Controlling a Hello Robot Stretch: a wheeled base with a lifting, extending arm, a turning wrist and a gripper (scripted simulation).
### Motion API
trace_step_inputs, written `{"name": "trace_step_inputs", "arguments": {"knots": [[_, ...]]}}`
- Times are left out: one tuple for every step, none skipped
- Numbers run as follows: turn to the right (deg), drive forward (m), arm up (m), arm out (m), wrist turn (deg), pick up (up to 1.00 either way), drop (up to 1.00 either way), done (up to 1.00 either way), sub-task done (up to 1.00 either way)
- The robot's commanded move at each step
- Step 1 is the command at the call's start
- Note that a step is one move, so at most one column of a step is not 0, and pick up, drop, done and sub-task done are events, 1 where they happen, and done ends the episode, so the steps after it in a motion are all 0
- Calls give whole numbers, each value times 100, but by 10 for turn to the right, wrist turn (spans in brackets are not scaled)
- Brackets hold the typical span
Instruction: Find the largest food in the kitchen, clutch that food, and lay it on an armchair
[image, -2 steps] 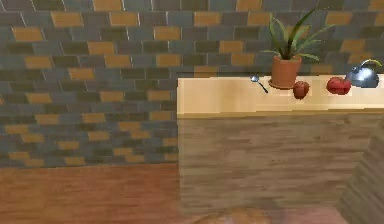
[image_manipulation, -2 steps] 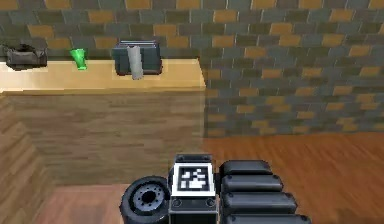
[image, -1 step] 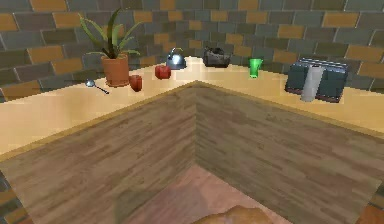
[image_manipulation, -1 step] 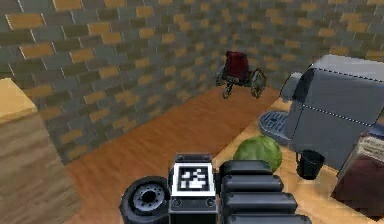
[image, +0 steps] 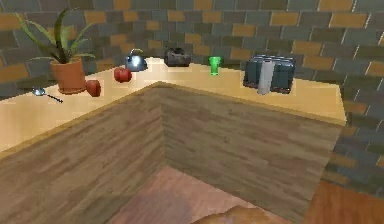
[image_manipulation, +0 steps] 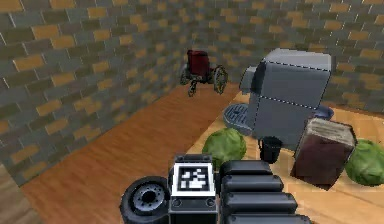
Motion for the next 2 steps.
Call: {"name": "trace_step_inputs", "arguments": {"knots": [[30,0,0,0,0,0,0,0,0],[0,20,0,0,0,0,0,0,0]]}}
